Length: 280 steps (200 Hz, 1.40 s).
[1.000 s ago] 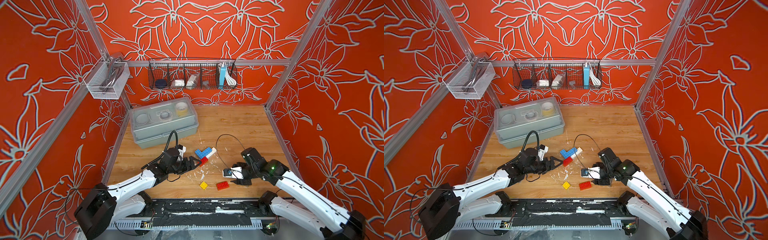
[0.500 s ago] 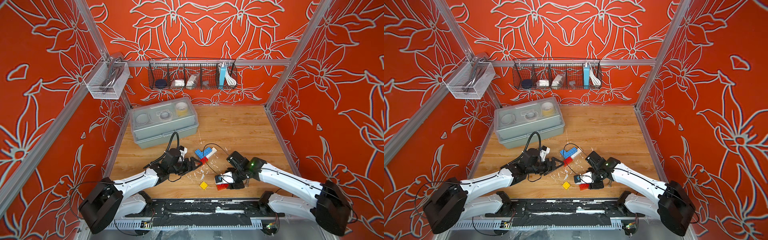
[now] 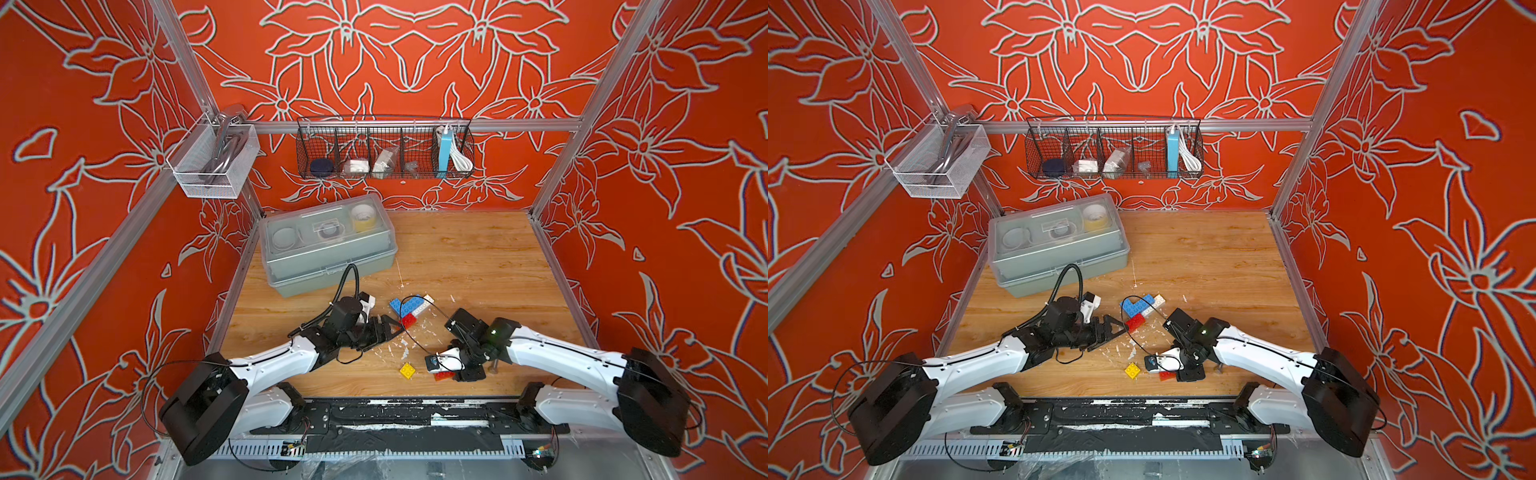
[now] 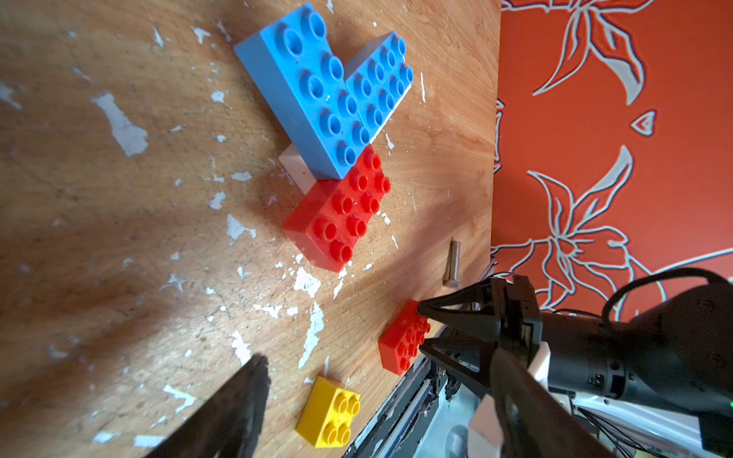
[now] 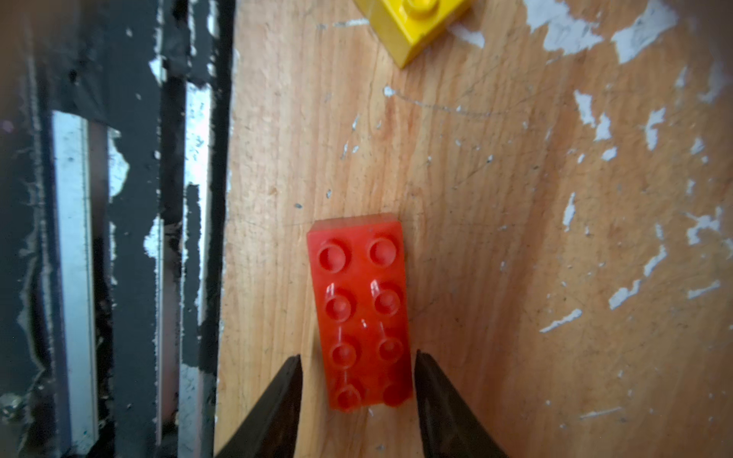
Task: Assemble a small pinwheel with lego
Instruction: Pick up the lego brick from the center of the board, then assemble the lego brick with the lego brick.
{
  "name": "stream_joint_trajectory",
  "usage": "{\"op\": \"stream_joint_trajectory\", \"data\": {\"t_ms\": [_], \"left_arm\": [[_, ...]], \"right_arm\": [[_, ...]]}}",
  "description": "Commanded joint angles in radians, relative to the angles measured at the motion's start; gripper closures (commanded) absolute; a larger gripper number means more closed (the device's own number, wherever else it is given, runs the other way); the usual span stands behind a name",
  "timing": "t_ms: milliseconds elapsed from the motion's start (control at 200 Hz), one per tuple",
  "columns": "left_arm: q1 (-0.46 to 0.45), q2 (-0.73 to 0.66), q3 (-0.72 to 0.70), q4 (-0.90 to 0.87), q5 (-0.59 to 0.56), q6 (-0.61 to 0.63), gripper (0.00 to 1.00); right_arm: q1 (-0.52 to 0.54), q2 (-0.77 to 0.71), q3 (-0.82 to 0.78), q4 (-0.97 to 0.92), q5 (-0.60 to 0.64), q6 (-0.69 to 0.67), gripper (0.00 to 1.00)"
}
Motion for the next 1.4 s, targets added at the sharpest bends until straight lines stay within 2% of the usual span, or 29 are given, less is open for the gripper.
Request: {"op": "stream_joint_trajectory", "data": {"t_ms": [0,200,355,445,565,641,701,956,1056,1166,1396], "left_arm": [[0.004,-0.013,0.003,0.017,0.009,0.012,0.18],[0.004,-0.031,0.0,0.002,0.004,0.023,0.18],[0.004,-0.032,0.0,0.002,0.003,0.024,0.19],[0.004,-0.022,-0.003,0.017,-0.008,0.028,0.2],[0.004,0.0,0.01,0.063,-0.017,0.054,0.21],[0.004,0.017,0.031,0.067,-0.048,0.086,0.21],[0.004,0.027,0.052,0.066,-0.078,0.124,0.21],[0.004,0.158,0.116,0.167,-0.141,0.158,0.18],[0.004,0.226,0.144,0.189,-0.156,0.168,0.18],[0.001,0.273,0.148,0.234,-0.159,0.16,0.17],[-0.004,0.335,0.18,0.215,-0.185,0.184,0.11]], "right_arm": [[0.008,0.029,0.021,-0.009,0.029,0.034,0.56],[0.009,0.053,0.041,-0.013,0.028,0.058,0.68],[0.006,0.002,0.081,-0.018,-0.011,0.11,0.76],[-0.002,-0.049,0.087,0.004,-0.021,0.164,0.78],[-0.017,-0.066,0.102,0.05,-0.003,0.317,0.85],[-0.019,-0.064,0.125,0.073,0.04,0.432,0.88],[-0.021,-0.065,0.157,0.082,0.127,0.544,0.89],[-0.038,-0.005,0.259,0.071,0.372,0.841,0.9],[-0.057,0.065,0.3,0.047,0.402,0.889,0.9],[-0.086,0.127,0.317,0.067,0.349,0.895,0.9],[-0.101,0.205,0.35,0.114,0.296,0.885,0.91]]}}
